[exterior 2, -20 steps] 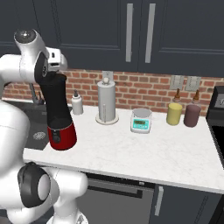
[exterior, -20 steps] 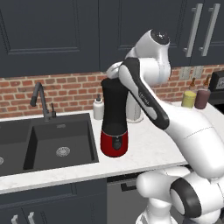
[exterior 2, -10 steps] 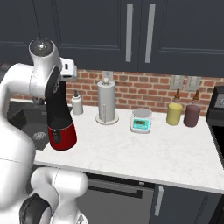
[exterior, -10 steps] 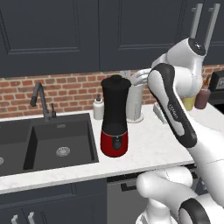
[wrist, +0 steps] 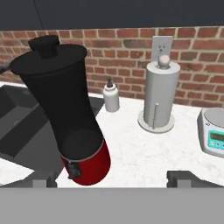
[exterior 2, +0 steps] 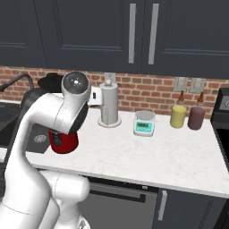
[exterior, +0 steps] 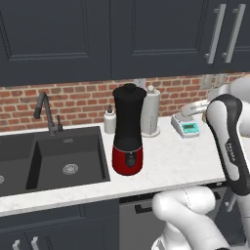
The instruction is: Close the lid blender by securely placing the lid on top.
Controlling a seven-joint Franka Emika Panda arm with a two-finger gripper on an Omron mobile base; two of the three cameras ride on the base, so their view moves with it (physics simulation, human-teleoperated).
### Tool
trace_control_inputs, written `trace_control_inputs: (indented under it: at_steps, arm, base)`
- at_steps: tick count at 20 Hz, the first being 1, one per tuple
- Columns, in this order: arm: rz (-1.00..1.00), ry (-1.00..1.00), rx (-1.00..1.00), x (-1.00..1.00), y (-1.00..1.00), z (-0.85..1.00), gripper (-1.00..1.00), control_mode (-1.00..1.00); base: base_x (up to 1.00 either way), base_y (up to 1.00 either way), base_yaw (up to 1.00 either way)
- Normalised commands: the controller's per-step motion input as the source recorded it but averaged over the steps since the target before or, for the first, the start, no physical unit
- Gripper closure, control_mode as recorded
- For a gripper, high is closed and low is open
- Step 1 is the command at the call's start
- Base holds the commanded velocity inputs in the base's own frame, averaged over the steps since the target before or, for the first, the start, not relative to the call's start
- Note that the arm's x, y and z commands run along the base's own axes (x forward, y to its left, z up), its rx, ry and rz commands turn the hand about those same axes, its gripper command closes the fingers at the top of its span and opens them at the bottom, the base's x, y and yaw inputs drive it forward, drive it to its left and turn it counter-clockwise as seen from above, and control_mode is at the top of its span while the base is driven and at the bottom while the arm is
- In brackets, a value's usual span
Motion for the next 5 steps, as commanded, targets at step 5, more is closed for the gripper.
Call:
trace_control_inputs:
  at_steps: [5]
  arm:
    - [0.0,0.0,0.0,-0.04,-0.35,-0.11,-1.0,-1.0]
  base:
    - [0.0,0.0,0.0]
